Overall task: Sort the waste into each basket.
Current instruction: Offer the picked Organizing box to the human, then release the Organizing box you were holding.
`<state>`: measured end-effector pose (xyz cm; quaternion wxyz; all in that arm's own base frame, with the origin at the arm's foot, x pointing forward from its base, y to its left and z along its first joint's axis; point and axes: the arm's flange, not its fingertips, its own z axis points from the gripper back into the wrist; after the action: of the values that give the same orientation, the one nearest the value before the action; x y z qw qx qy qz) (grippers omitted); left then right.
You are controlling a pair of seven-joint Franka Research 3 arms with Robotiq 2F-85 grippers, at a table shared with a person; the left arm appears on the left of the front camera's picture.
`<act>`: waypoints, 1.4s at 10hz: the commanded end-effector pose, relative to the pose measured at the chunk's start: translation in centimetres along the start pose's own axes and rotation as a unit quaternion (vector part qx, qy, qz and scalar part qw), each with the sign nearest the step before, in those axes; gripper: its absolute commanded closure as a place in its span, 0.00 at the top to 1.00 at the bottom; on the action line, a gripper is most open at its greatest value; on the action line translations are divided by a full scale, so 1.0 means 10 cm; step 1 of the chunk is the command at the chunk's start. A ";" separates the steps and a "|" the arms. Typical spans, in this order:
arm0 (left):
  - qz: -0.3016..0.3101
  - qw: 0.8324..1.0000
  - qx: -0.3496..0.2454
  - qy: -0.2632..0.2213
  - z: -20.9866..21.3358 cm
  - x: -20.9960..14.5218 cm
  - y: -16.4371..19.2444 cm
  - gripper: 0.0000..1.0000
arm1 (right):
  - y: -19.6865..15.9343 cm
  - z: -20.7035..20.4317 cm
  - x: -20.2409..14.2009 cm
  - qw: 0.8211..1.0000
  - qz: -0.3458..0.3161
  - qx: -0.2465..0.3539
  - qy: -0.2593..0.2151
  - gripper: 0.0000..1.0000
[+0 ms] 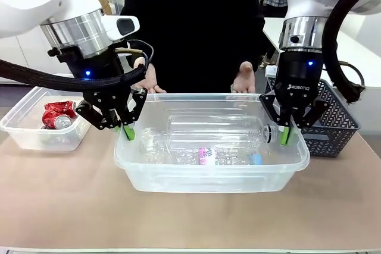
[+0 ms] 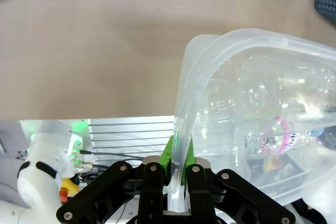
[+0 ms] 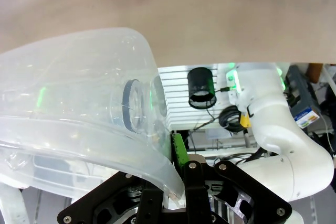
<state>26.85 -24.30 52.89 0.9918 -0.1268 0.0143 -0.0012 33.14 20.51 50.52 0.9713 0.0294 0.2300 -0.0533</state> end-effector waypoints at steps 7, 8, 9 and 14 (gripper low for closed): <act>0.065 0.996 0.004 -0.062 -0.18 1.29 0.08 0.06 | 0.40 0.31 1.57 0.995 -0.030 0.084 0.047 0.04; 0.039 0.998 0.009 -0.058 -0.13 1.35 0.26 0.06 | 0.36 0.21 1.47 0.995 -0.021 0.080 0.048 0.04; 0.039 0.998 0.009 -0.058 -0.13 1.35 0.26 0.06 | 0.29 0.27 1.80 0.997 -0.007 0.054 0.060 0.04; 0.039 0.998 0.009 -0.058 -0.13 1.35 0.26 0.06 | 0.29 0.27 1.80 0.997 -0.007 0.054 0.060 0.04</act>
<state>40.36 -22.46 49.90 0.9929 -0.1082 -0.0321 0.0377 50.26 21.45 44.82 0.9523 0.0801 0.2862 -0.0688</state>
